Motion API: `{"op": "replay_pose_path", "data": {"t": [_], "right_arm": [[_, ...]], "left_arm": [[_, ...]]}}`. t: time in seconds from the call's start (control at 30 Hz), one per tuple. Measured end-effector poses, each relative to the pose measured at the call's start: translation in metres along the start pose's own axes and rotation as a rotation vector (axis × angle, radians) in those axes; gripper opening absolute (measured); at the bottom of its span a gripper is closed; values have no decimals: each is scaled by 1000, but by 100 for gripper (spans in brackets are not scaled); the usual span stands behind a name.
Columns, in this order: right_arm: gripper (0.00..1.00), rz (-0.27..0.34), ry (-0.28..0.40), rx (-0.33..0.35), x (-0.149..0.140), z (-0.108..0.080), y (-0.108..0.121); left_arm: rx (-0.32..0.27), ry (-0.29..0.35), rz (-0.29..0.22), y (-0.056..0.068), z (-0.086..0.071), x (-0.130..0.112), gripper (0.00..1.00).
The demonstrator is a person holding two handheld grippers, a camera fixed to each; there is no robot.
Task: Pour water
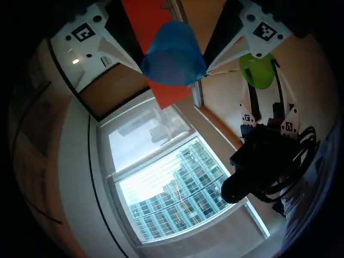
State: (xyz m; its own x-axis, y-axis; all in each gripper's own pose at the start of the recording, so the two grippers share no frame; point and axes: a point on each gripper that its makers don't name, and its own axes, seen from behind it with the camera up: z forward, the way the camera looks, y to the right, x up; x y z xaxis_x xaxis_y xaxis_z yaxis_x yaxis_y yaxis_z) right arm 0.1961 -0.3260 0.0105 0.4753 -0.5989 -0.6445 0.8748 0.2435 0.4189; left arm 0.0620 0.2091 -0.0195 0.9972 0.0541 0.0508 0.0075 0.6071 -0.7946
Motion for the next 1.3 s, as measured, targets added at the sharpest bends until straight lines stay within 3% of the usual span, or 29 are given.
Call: {"op": "replay_pose_path", "data": {"t": [1.3], "right_arm": [[92,-211,-27,-40,-4,10,24]], "left_arm": [[-3,6,7,3,1,3,86]]}}
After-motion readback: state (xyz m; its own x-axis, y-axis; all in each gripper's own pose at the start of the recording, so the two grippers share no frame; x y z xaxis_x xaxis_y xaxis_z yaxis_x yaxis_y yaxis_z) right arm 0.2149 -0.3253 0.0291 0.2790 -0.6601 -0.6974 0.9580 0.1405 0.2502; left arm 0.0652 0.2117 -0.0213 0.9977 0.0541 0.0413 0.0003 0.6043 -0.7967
